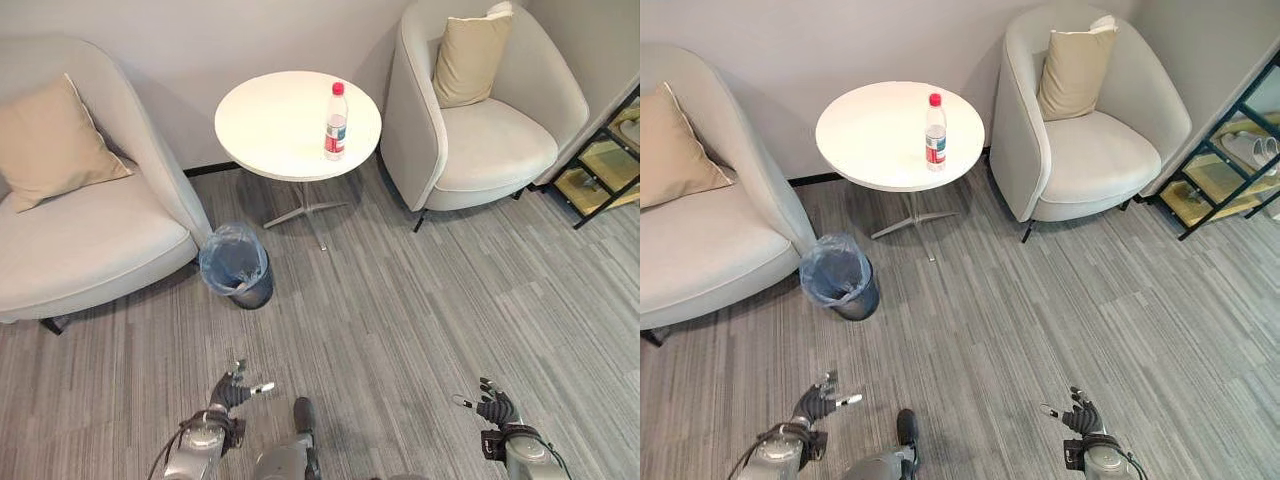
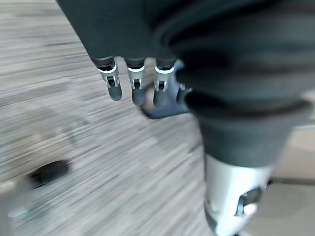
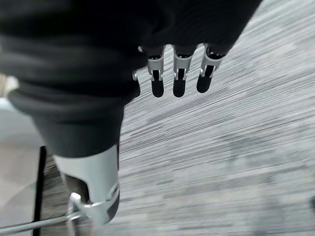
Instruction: Gather garbage on tea table into small bin, then transfer packed bag to large trash can.
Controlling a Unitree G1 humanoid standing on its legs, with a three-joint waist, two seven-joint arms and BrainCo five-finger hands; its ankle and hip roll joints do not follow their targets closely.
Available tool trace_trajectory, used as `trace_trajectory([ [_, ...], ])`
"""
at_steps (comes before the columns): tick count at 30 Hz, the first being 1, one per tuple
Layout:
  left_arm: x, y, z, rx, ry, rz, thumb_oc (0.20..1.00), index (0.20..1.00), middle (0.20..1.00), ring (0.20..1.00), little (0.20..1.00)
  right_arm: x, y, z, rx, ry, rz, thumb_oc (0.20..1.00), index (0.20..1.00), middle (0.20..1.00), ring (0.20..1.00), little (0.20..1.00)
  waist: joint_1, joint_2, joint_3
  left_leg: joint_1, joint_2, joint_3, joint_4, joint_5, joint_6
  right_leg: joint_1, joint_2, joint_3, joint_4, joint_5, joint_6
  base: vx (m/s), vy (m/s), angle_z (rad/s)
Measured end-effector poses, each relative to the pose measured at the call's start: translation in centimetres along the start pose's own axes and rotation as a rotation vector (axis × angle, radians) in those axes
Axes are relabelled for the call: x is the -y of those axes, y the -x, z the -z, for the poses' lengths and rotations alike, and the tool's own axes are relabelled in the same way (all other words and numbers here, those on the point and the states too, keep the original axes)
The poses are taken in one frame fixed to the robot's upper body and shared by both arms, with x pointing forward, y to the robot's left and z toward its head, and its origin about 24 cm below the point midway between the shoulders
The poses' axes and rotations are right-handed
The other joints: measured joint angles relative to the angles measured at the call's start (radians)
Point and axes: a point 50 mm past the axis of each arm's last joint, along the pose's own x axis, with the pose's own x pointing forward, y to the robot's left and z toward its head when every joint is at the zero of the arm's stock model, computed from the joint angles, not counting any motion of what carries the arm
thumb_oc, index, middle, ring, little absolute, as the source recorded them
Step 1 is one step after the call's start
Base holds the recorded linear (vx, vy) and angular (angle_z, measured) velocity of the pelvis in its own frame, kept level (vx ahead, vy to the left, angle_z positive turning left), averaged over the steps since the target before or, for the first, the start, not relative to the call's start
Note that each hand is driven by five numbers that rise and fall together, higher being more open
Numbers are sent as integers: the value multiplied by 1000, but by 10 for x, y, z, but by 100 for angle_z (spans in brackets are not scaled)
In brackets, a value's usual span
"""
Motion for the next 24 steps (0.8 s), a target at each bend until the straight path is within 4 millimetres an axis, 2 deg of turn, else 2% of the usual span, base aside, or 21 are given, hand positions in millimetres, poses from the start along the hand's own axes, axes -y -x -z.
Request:
trace_trajectory([
  [1, -3, -2, -5, 14, -7, -6, 1000, 1000, 1000, 1000, 1000, -1, -2, -7, 23, -2, -4, 1000, 1000, 1000, 1000, 1000, 0, -1, 0, 10, -15, 0, -2, -15, 6, -25, -27, 7, 48, 1, 20, 271, 187, -11],
  [2, -6, -4, -7, 15, -13, -14, 1000, 1000, 1000, 1000, 1000, -3, -5, -15, 43, -5, -9, 1000, 1000, 1000, 1000, 1000, 2, 2, 3, 36, -25, 9, -12, -39, 7, -84, -50, 21, 158, 24, 40, 208, 84, -33],
  [3, -8, -2, -1, -3, -7, -25, 1000, 1000, 1000, 1000, 1000, -5, -7, -24, 75, -7, -21, 1000, 1000, 1000, 1000, 1000, 7, 16, 6, 81, -33, 31, -36, -44, 6, -164, -70, 9, 301, -10, 46, 314, 58, -42],
  [4, -9, 0, 3, -14, -6, -29, 1000, 1000, 1000, 1000, 1000, -6, -8, -28, 86, -7, -26, 1000, 1000, 1000, 1000, 1000, 6, 32, 11, 107, -31, 34, -50, -49, -2, -198, -68, 4, 314, -35, 47, 341, 34, -37],
  [5, -11, 2, 6, -21, 1, -38, 1000, 1000, 1000, 1000, 1000, -7, -8, -29, 88, -1, -30, 1000, 1000, 1000, 1000, 1000, 5, 44, 8, 124, -30, 40, -60, -59, -14, -242, -68, -18, 294, -45, 42, 424, 25, -50],
  [6, -14, 6, 15, -50, 12, -58, 1000, 1000, 1000, 1000, 1000, -10, -12, -43, 130, 29, -49, 1000, 1000, 1000, 1000, 1000, 10, 74, 20, 139, -15, 55, -72, -91, -43, -382, -66, -121, 167, -26, 19, 452, -18, -38],
  [7, -13, 8, 19, -60, 12, -54, 1000, 1000, 1000, 1000, 1000, -10, -11, -46, 140, 36, -50, 1000, 1000, 1000, 1000, 1000, -1, 77, 20, 140, -19, 57, -75, -99, -47, -432, -64, -129, 102, 16, 15, 486, -47, -29],
  [9, -8, 8, 22, -72, 25, -47, 1000, 1000, 1000, 1000, 1000, -7, -11, -45, 141, 48, -42, 1000, 1000, 1000, 1000, 1000, -13, 62, 49, 168, -41, 52, -52, -146, -46, -527, -61, -123, -59, 144, 30, 488, -100, 20],
  [11, -5, 9, 27, -94, 37, -46, 1000, 1000, 1000, 1000, 1000, -6, -9, -36, 115, 48, -40, 1000, 1000, 1000, 1000, 1000, -29, 45, 67, 205, -62, 19, -4, -209, -45, -539, -62, -120, -193, 204, 14, 555, -181, 52],
  [12, -3, 9, 27, -95, 46, -44, 1000, 1000, 1000, 1000, 1000, -4, -7, -29, 94, 49, -36, 1000, 1000, 1000, 1000, 1000, -36, 44, 68, 219, -66, -12, 18, -241, -59, -540, -60, -111, -202, 214, 13, 495, -207, 142],
  [13, 6, 10, 23, -70, 52, -20, 1000, 1000, 1000, 1000, 1000, 3, 3, 1, 1, 56, -19, 1000, 1000, 1000, 1000, 1000, -52, 47, 48, 273, -52, -96, 29, -289, -80, -503, -55, -68, -123, 241, -15, 466, -348, 133],
  [14, 9, 12, 26, -77, 53, -12, 1000, 1000, 1000, 1000, 1000, 6, 4, 4, -12, 63, -13, 1000, 1000, 1000, 1000, 1000, -44, 75, 51, 321, -13, -112, 23, -292, -122, -466, -15, -66, -124, 302, -44, 574, -462, 125],
  [15, 12, 14, 30, -87, 63, -7, 1000, 1000, 1000, 1000, 1000, 4, 0, -2, 3, 59, -15, 1000, 1000, 1000, 1000, 1000, -44, 92, 57, 330, 19, -122, 36, -286, -151, -444, 0, -75, -104, 334, -74, 577, -559, 75],
  [16, 14, 11, 29, -97, 62, -3, 1000, 1000, 1000, 1000, 1000, 4, -3, -1, -17, 51, -7, 1000, 1000, 1000, 1000, 1000, -59, 77, 59, 313, 25, -148, 106, -259, -201, -426, -6, -81, -58, 358, -114, 280, -298, 120],
  [17, 26, 8, 23, -81, 68, 30, 1000, 1000, 1000, 1000, 1000, 13, -1, -2, -1, 36, 19, 1000, 1000, 1000, 1000, 1000, -61, 87, 48, 229, 49, -162, 287, -247, -219, -406, -8, -132, -35, 310, -141, 306, -301, 124],
  [18, 26, 6, 17, -56, 72, 32, 1000, 1000, 1000, 1000, 1000, 16, -1, -6, 15, 37, 29, 1000, 1000, 1000, 1000, 1000, -55, 84, 54, 169, 75, -163, 423, -214, -249, -379, 10, -143, -39, 282, -167, 233, -211, 74],
  [19, 25, 7, 20, -66, 74, 26, 1000, 1000, 1000, 1000, 1000, 19, -4, -15, 47, 34, 36, 1000, 1000, 1000, 1000, 1000, -34, 84, 53, 111, 111, -165, 551, -187, -260, -351, 29, -146, -53, 295, -185, 238, -210, 3],
  [20, 23, 9, 25, -88, 73, 21, 1000, 1000, 1000, 1000, 1000, 20, -7, -25, 82, 32, 43, 1000, 1000, 1000, 1000, 1000, -25, 81, 53, 105, 136, -155, 534, -202, -271, -317, 59, -146, -59, 261, -220, 319, -166, 15],
  [21, 19, 3, 13, -52, 62, 18, 1000, 1000, 1000, 1000, 1000, 24, -8, -30, 98, 6, 62, 1000, 1000, 1000, 1000, 1000, -21, 58, 68, 38, 160, -109, 528, -223, -239, -253, 79, -170, -100, 240, -237, 217, -72, 15],
  [22, 16, 1, 8, -34, 56, 14, 1000, 1000, 1000, 1000, 1000, 23, -10, -35, 111, 4, 61, 1000, 1000, 1000, 1000, 1000, -17, 43, 76, 22, 151, -105, 474, -222, -239, -232, 82, -169, -111, 232, -241, 361, -52, 50],
  [24, 15, -4, -2, -3, 45, 17, 1000, 1000, 1000, 1000, 1000, 25, -10, -37, 118, 9, 66, 1000, 1000, 1000, 1000, 1000, -36, 28, 87, -21, 120, -107, 282, -218, -240, -185, 93, -183, -150, 223, -229, 256, 46, 18],
])
